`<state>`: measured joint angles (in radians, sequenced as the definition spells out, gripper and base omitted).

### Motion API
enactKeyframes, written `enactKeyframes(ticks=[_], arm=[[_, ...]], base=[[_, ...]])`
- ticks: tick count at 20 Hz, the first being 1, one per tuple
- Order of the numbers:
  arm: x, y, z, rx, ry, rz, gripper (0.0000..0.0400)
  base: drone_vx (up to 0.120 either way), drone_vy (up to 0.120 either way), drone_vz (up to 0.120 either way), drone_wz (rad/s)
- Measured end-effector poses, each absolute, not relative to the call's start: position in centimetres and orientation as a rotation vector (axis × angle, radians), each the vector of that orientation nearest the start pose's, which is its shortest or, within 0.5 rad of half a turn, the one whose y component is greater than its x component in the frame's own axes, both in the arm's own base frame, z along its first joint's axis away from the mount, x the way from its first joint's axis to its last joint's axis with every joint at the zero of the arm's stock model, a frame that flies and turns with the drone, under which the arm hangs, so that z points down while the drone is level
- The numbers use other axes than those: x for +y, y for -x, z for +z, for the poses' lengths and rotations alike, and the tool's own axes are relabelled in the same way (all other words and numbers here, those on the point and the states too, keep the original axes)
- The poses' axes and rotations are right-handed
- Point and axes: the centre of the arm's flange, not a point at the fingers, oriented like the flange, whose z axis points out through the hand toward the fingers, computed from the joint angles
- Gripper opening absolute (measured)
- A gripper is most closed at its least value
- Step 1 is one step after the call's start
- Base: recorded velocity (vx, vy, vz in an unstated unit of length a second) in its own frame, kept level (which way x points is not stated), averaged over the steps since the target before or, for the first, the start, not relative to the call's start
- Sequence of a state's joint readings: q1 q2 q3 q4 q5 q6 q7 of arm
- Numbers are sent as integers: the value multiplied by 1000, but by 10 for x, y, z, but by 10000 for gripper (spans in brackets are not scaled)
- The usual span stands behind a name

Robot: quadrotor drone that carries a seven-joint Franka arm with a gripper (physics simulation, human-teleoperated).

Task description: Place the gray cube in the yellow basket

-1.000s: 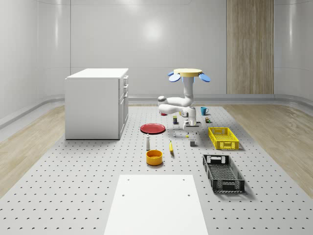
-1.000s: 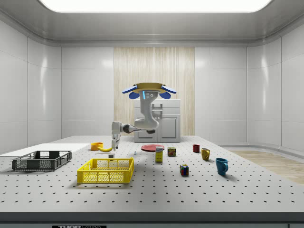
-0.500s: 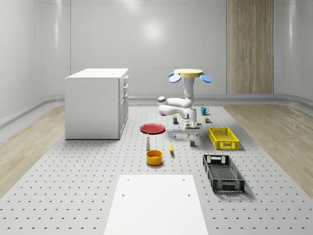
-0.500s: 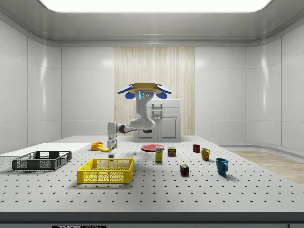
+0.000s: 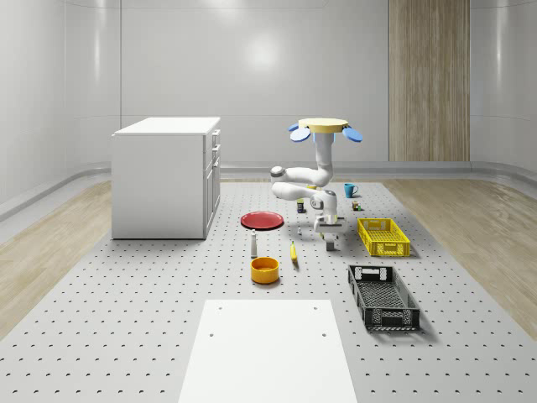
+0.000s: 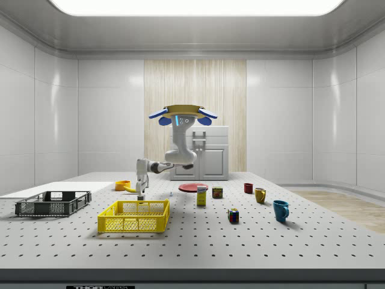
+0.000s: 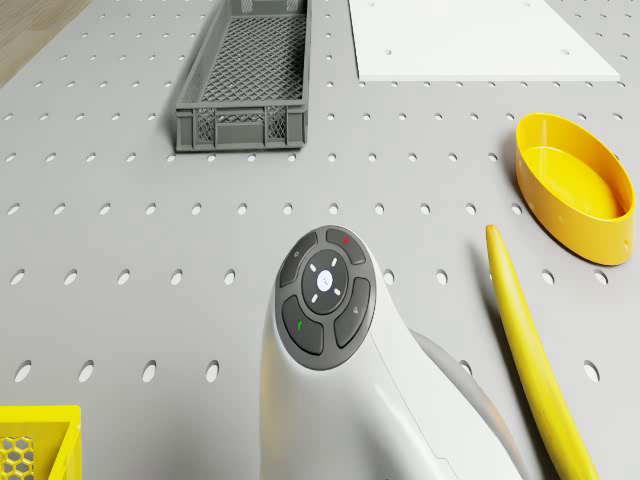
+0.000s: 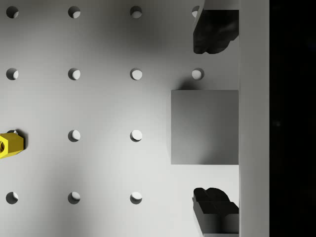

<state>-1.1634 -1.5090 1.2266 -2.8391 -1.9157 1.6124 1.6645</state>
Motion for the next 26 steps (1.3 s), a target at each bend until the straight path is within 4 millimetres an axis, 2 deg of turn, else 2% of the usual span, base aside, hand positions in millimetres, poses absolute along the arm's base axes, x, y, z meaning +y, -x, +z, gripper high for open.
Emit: enactKeyframes(ticks=[11, 12, 15, 17, 23, 26], arm=[[10, -307, 555, -2, -1, 786, 400], [10, -307, 556, -2, -1, 786, 388], [10, -307, 558, -2, -1, 786, 315], [10, -307, 559, -2, -1, 786, 290], [10, -307, 560, -2, -1, 786, 259], [10, -307, 553, -2, -1, 786, 254]], base=[[0, 0, 0, 0], [0, 0, 0, 0], [0, 0, 0, 0], [0, 0, 0, 0], [0, 0, 0, 0], [0, 0, 0, 0]])
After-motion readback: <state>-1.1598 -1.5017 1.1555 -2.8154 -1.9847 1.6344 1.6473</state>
